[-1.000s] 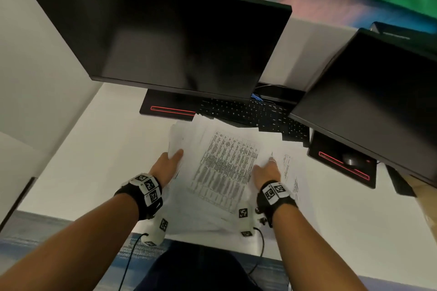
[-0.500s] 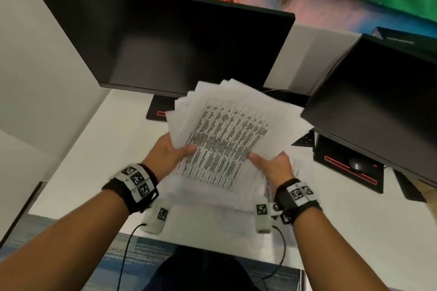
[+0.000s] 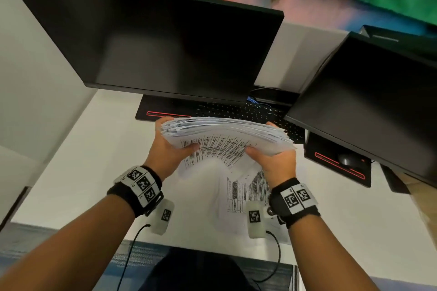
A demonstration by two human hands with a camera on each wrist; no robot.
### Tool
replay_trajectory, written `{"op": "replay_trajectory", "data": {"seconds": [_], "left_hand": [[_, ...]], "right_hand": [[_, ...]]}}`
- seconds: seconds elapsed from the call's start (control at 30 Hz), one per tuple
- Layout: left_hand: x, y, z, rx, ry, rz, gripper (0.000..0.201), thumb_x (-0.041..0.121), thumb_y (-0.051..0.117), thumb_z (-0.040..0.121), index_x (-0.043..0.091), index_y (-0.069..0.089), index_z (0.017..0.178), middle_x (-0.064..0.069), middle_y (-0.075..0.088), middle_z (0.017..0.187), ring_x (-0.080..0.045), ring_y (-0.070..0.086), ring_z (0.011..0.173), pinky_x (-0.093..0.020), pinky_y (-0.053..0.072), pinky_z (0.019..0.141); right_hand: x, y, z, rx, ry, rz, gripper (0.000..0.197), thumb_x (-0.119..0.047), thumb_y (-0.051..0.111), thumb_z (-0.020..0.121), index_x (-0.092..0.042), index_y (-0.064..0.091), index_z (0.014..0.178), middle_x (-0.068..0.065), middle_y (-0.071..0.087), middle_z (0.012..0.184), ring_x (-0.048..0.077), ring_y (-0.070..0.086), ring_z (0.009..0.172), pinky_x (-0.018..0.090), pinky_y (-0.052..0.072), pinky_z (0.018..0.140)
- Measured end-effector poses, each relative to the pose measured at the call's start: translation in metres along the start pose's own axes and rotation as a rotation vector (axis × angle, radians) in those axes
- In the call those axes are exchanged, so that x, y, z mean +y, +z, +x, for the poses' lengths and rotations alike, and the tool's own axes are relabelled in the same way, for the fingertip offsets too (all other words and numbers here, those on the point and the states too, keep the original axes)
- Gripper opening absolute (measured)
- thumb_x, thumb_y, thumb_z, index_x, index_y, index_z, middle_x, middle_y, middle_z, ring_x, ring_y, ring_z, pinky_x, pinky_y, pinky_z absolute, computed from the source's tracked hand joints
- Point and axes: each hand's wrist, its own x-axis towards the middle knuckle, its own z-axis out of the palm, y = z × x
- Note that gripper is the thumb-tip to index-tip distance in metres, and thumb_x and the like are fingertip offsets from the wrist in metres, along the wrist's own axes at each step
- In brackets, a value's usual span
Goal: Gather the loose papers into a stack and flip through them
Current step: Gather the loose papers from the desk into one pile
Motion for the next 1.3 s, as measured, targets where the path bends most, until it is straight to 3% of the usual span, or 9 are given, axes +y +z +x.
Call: {"op": "replay_trajectory", "data": {"seconds": [0.1,0.2,0.3,0.4,0.53,0.63,0.8,1.13,1.3], "left_hand": [[-0.009,0.0,0.006,-0.011,-0.004,0.012,0.073,0.012,0.091,0.064,0.021,0.052,0.125,0.003,0.067,0.116,-0.009,0.065,0.108,-0.022,0.056,0.087],[-0.002,0.006,0.004,-0.071,0.06,0.121,0.042,0.019,0.082,0.076,0.049,0.065,0.101,0.028,0.071,0.097,0.014,0.063,0.093,-0.007,0.051,0.079],[0.015,0.006,0.011,-0.053,0.152,0.225,0.036,0.016,0.074,0.085,0.047,0.058,0.093,0.02,0.068,0.087,0.015,0.063,0.077,-0.009,0.054,0.067],[0.026,-0.003,0.022,-0.032,0.104,0.198,0.026,0.021,0.075,0.084,0.039,0.064,0.098,0.012,0.07,0.09,0.004,0.067,0.076,-0.013,0.055,0.064],[0.003,-0.013,0.028,-0.059,-0.17,0.25,0.018,0.028,0.074,0.086,0.016,0.07,0.099,-0.004,0.073,0.087,-0.021,0.07,0.08,-0.032,0.057,0.07],[-0.037,-0.012,0.023,-0.07,-0.389,0.384,0.028,0.031,0.076,0.084,0.006,0.069,0.094,-0.01,0.069,0.079,-0.028,0.067,0.074,-0.03,0.05,0.064],[-0.076,-0.011,0.011,-0.019,-0.547,0.481,0.034,0.033,0.074,0.084,0.001,0.068,0.094,-0.013,0.07,0.087,-0.03,0.065,0.079,-0.031,0.048,0.069],[-0.077,-0.013,0.01,0.014,-0.598,0.562,0.035,0.036,0.071,0.087,0.005,0.056,0.091,-0.008,0.061,0.075,-0.028,0.058,0.071,-0.031,0.045,0.066],[-0.079,-0.014,0.01,0.022,-0.612,0.599,0.042,0.039,0.072,0.086,0.002,0.06,0.102,-0.013,0.063,0.088,-0.03,0.06,0.078,-0.032,0.047,0.067]], "right_hand": [[0.006,0.003,0.0,0.0,0.085,-0.012,0.054,-0.005,0.089,0.066,-0.006,0.068,0.116,0.009,0.076,0.101,0.02,0.075,0.092,0.038,0.061,0.082],[0.009,0.005,0.0,0.012,0.079,-0.065,0.045,-0.012,0.087,0.071,-0.011,0.068,0.112,0.005,0.076,0.098,0.015,0.074,0.09,0.03,0.061,0.079],[0.007,0.002,0.002,0.02,0.052,-0.065,0.036,-0.016,0.078,0.082,-0.015,0.063,0.114,-0.006,0.072,0.102,-0.004,0.069,0.088,0.016,0.056,0.075],[0.017,-0.012,0.007,-0.002,0.138,-0.066,0.03,-0.025,0.072,0.088,-0.017,0.06,0.115,-0.009,0.068,0.103,0.008,0.069,0.094,0.034,0.058,0.089],[0.077,-0.057,0.015,0.059,0.56,-0.727,0.083,-0.053,0.073,0.08,-0.018,0.038,0.147,0.006,0.042,0.15,0.032,0.043,0.135,0.049,0.038,0.111],[0.11,-0.075,0.004,0.105,0.68,-1.151,0.106,-0.068,0.07,0.072,-0.014,0.026,0.152,0.012,0.025,0.155,0.037,0.029,0.139,0.055,0.032,0.109],[0.11,-0.087,0.01,0.279,0.785,-1.071,0.128,-0.078,0.071,0.06,-0.015,0.014,0.156,0.013,0.016,0.159,0.039,0.02,0.141,0.062,0.028,0.111],[0.104,-0.062,0.024,0.107,0.76,-0.884,0.102,-0.056,0.085,0.064,-0.002,0.041,0.138,0.018,0.053,0.138,0.035,0.056,0.123,0.039,0.05,0.093],[0.105,-0.041,0.02,0.072,0.79,-0.868,0.101,-0.056,0.086,0.06,-0.001,0.045,0.135,0.016,0.055,0.136,0.032,0.055,0.124,0.04,0.05,0.101]]}}
